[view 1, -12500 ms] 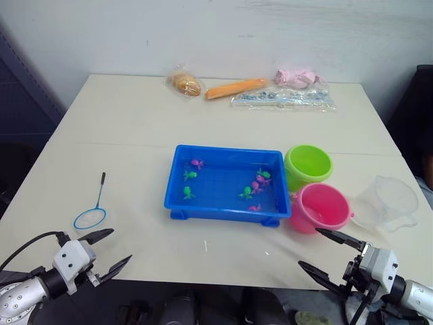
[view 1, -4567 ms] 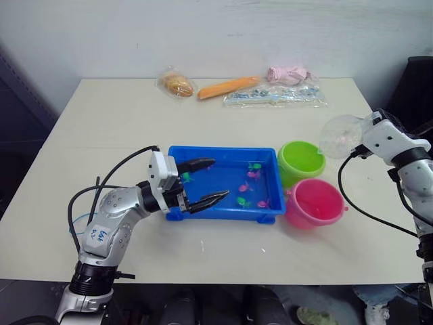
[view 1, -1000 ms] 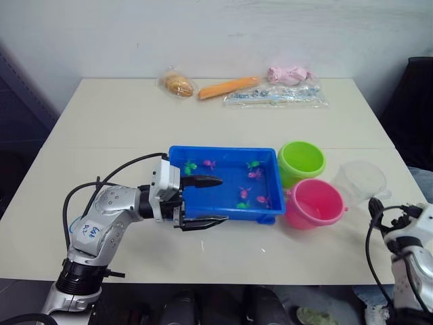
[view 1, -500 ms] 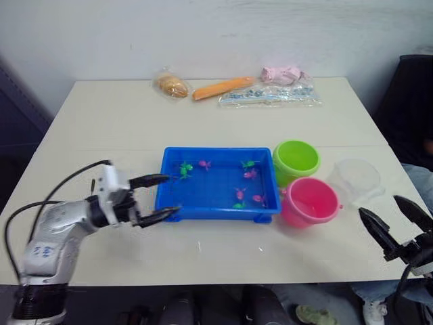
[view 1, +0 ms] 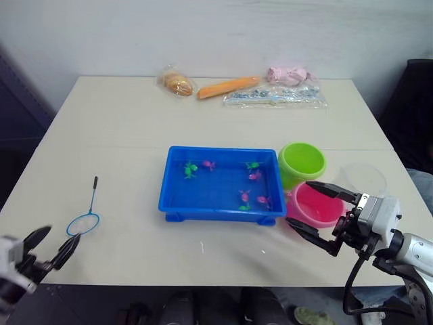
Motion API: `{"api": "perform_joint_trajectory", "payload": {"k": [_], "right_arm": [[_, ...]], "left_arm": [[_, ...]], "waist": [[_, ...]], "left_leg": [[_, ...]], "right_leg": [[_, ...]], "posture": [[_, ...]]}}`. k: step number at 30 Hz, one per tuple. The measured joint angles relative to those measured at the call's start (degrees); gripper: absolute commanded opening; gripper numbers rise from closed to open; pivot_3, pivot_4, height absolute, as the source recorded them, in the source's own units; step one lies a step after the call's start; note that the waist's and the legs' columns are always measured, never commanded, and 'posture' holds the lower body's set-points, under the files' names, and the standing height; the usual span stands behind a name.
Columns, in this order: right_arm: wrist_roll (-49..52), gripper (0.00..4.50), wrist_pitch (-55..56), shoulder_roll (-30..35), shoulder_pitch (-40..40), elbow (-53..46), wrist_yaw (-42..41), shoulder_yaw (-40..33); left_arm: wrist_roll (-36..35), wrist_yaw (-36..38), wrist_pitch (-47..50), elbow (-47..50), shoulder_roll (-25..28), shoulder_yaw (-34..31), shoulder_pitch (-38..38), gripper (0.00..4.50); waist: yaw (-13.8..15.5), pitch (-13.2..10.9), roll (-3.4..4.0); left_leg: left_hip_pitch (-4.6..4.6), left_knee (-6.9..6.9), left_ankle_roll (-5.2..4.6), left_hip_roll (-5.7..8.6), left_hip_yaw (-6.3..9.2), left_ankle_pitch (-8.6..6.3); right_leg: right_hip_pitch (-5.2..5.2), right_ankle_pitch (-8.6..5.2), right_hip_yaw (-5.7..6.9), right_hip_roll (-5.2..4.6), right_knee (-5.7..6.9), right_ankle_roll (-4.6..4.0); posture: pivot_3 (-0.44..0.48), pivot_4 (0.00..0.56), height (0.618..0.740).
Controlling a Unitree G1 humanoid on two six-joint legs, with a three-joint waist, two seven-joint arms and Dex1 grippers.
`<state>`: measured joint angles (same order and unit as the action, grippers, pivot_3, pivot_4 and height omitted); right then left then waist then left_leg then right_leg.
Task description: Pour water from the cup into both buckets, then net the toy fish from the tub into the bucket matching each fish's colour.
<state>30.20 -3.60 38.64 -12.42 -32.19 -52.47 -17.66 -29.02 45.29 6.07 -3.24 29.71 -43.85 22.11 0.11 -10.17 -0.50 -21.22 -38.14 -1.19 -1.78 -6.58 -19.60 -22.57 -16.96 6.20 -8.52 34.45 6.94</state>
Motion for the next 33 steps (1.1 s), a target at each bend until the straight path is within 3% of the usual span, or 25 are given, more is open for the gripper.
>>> {"api": "perform_joint_trajectory", "payload": {"k": [7, 11, 18, 23, 33], "right_arm": [[0.5, 4.45, 6.6, -1.1, -0.9, 0.8, -6.5, 1.7], [3.1, 4.45, 8.3, -2.1, 0.4, 0.8, -8.9, 4.2], [8.4, 4.45, 5.8, -2.5, 8.4, 0.0, -10.8, 9.7], [8.8, 4.45, 3.6, -2.2, 9.3, 0.0, -10.4, 10.5], [7.3, 4.45, 3.9, -2.2, 7.2, -1.2, -9.3, 10.1]], "left_arm": [[-1.2, -8.4, 1.1, -3.6, -2.9, -7.3, 3.7, 4.5], [-1.6, -12.8, 5.2, -0.3, -2.4, -6.1, 0.6, 4.5], [-2.4, -26.3, 30.3, 6.8, 9.1, 6.9, -20.6, 4.5], [1.6, -33.9, 44.7, 1.5, 11.7, 14.8, -32.5, 4.5], [7.5, -33.0, 48.7, -9.8, 11.1, 26.4, -43.0, 4.5]], "waist": [[1.0, 0.1, -0.35], [1.3, 0.1, -0.35], [1.1, 0.1, -0.33], [0.3, 0.1, -0.31], [0.0, 0.1, -0.37]], "left_leg": [[0.03, -0.08, 0.0, -0.05, -0.01, -0.35], [0.04, -0.08, 0.11, -0.13, 0.07, -0.35], [0.08, -0.05, 0.22, -0.02, 0.03, 0.11], [0.05, -0.03, 0.15, 0.01, -0.15, 0.07], [0.0, -0.11, 0.12, 0.03, -0.25, 0.05]], "right_leg": [[0.1, 0.01, -0.03, -0.19, -0.19, 0.01], [0.09, 0.02, 0.0, -0.16, -0.08, -0.02], [0.02, 0.04, 0.04, 0.09, 0.47, -0.05], [-0.04, 0.04, 0.16, 0.14, 0.52, -0.03], [-0.07, 0.03, 0.31, 0.14, 0.48, -0.02]], "posture": [[0.0, 0.15, 0.74], [0.0, 0.15, 0.74], [0.0, 0.15, 0.74], [0.0, 0.15, 0.74], [0.0, 0.15, 0.74]]}}
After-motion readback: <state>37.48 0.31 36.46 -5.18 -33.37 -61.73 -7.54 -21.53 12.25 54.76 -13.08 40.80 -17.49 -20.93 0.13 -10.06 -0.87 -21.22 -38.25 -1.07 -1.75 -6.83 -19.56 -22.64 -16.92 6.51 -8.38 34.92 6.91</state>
